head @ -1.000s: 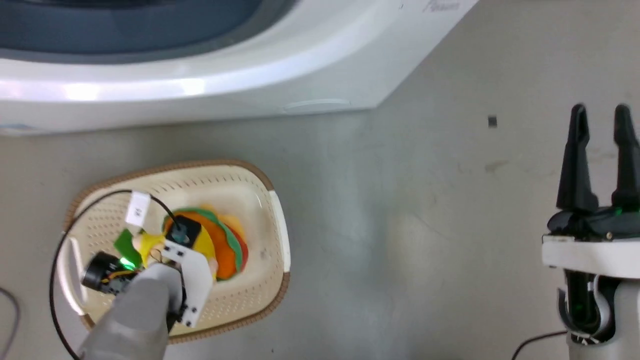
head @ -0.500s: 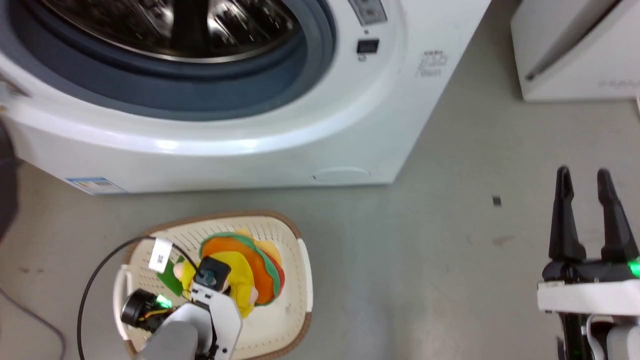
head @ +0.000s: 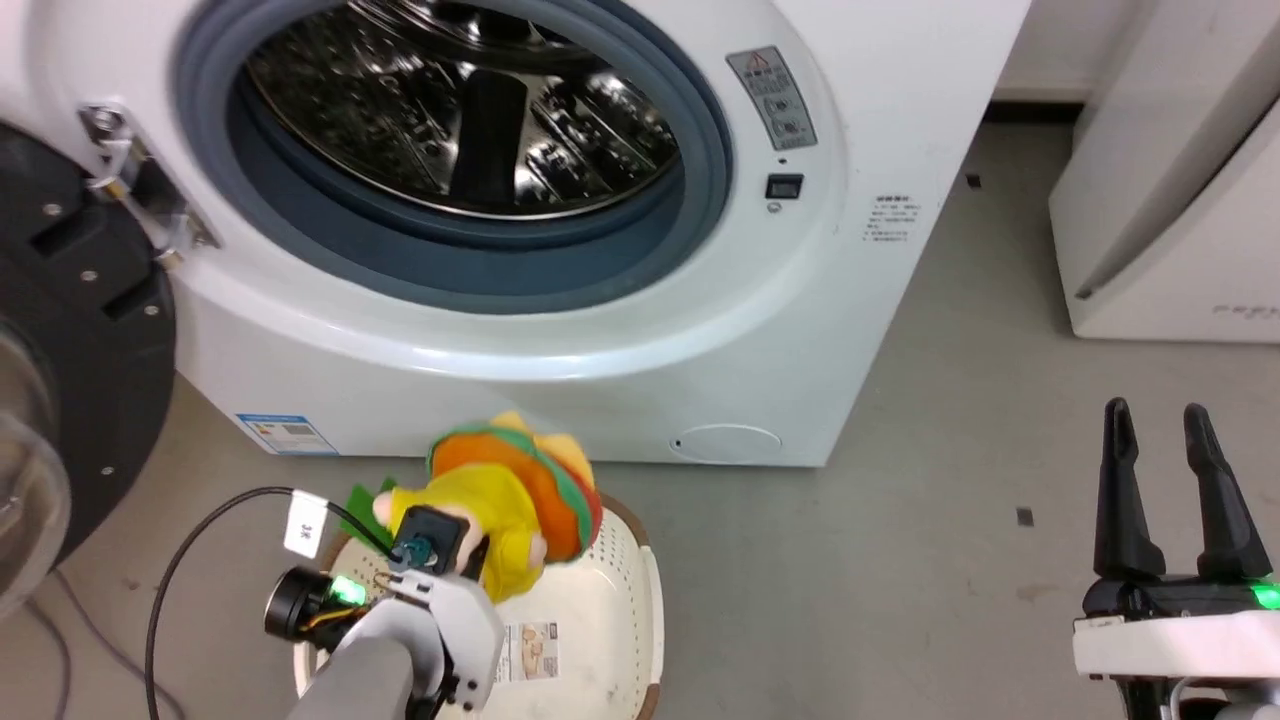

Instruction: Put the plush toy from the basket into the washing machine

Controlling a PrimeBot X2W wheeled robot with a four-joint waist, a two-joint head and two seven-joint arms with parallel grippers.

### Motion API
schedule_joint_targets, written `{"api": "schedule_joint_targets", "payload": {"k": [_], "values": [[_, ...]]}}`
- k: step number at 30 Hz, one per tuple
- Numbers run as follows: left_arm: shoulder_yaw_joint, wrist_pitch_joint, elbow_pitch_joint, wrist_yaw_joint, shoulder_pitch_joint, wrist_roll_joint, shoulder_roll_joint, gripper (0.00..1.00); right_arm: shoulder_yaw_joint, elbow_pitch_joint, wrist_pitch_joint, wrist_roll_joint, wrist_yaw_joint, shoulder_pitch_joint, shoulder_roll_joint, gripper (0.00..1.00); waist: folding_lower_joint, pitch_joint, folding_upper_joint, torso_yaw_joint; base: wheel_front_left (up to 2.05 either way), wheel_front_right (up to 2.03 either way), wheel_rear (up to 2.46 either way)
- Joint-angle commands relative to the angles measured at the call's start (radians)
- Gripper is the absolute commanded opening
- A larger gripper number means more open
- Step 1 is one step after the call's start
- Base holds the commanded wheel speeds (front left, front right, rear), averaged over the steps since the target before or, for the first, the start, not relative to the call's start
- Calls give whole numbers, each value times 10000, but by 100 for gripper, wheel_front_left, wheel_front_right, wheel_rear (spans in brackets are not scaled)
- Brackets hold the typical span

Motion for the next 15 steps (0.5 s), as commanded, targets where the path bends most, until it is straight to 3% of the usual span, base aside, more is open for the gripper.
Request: {"api": "schedule_joint_targets", "payload": {"k": [1, 15], "values": [[50, -114, -301, 93, 130, -79, 35, 0, -12, -12, -42, -51, -7, 163, -4, 100, 1, -134, 0, 107, 0, 0, 0], [845, -124, -4853, 803, 1012, -245, 765, 0, 63, -21, -42, -12, -7, 320, -4, 100, 1, -326, 0, 89, 0, 0, 0]]}}
